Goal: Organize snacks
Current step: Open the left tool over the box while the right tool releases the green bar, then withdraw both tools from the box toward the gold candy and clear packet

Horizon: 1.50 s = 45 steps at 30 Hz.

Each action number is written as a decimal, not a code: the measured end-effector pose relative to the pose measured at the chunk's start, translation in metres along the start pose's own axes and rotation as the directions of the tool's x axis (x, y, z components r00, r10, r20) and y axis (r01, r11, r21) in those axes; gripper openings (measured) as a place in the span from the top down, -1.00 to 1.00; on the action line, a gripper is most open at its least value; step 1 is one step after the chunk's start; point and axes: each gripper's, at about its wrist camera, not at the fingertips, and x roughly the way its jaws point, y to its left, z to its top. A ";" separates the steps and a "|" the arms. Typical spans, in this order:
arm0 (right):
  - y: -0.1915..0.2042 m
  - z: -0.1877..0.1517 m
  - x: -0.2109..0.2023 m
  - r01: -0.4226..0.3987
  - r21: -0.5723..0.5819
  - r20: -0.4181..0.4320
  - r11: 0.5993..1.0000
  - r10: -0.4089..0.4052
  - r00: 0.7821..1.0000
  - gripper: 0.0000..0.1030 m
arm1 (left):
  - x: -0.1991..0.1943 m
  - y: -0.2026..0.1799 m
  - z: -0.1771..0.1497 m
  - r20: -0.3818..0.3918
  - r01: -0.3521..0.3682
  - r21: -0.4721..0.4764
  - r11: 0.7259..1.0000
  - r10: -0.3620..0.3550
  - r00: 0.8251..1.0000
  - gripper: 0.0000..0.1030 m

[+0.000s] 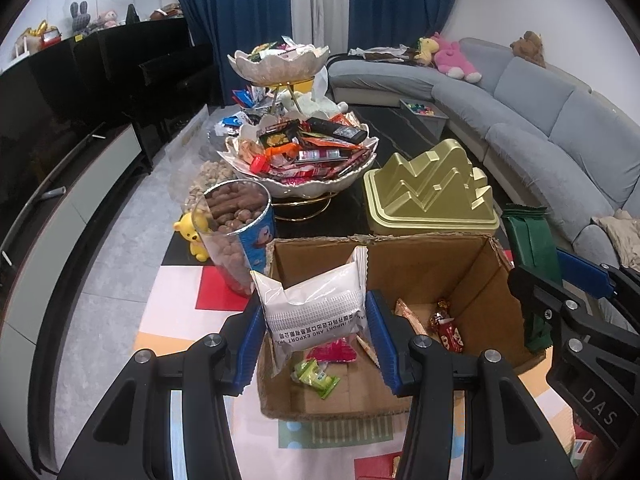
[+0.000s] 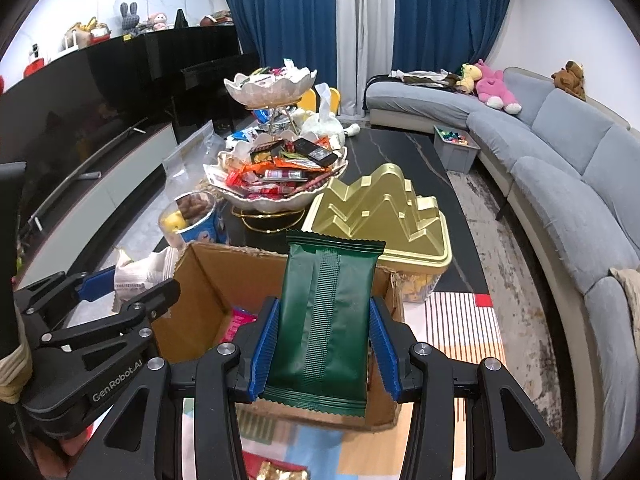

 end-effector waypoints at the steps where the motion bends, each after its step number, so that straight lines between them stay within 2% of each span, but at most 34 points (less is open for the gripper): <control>1: -0.001 0.001 0.003 -0.003 0.000 -0.003 1.000 0.003 1.000 0.11 | 0.003 0.000 0.000 -0.004 0.003 -0.001 1.000 -0.003 1.000 0.05; 6: -0.001 0.004 0.010 -0.009 -0.009 -0.009 1.000 0.009 1.000 0.11 | 0.011 0.000 -0.001 -0.020 0.025 -0.002 1.000 -0.025 1.000 0.03; 12: 0.001 0.005 0.009 -0.010 -0.031 0.001 0.999 0.010 1.000 0.09 | 0.011 -0.002 -0.001 -0.019 0.028 -0.001 1.000 -0.028 0.999 -0.14; 14: 0.001 0.005 0.006 -0.003 -0.036 0.008 0.999 0.003 1.000 -0.05 | 0.009 -0.001 -0.001 -0.021 0.026 0.000 1.000 -0.026 0.999 -0.17; 16: 0.000 0.006 0.003 0.008 -0.034 0.021 0.999 -0.007 1.000 -0.41 | 0.008 0.000 0.000 -0.018 0.022 0.001 1.000 -0.022 1.000 -0.27; 18: -0.001 0.007 -0.001 0.017 -0.029 0.033 0.999 -0.016 0.999 -0.47 | 0.005 0.002 0.000 -0.011 0.016 0.001 1.000 -0.016 1.000 -0.31; 25: -0.004 0.008 -0.013 0.025 -0.010 0.043 1.000 -0.024 0.999 -0.47 | -0.011 0.004 0.000 0.009 0.010 -0.003 1.000 -0.010 1.000 -0.52; 45: 0.003 -0.001 -0.061 0.029 -0.006 0.081 1.000 -0.028 0.996 -0.47 | -0.066 0.007 -0.012 0.050 -0.001 -0.003 1.000 0.001 0.999 -0.53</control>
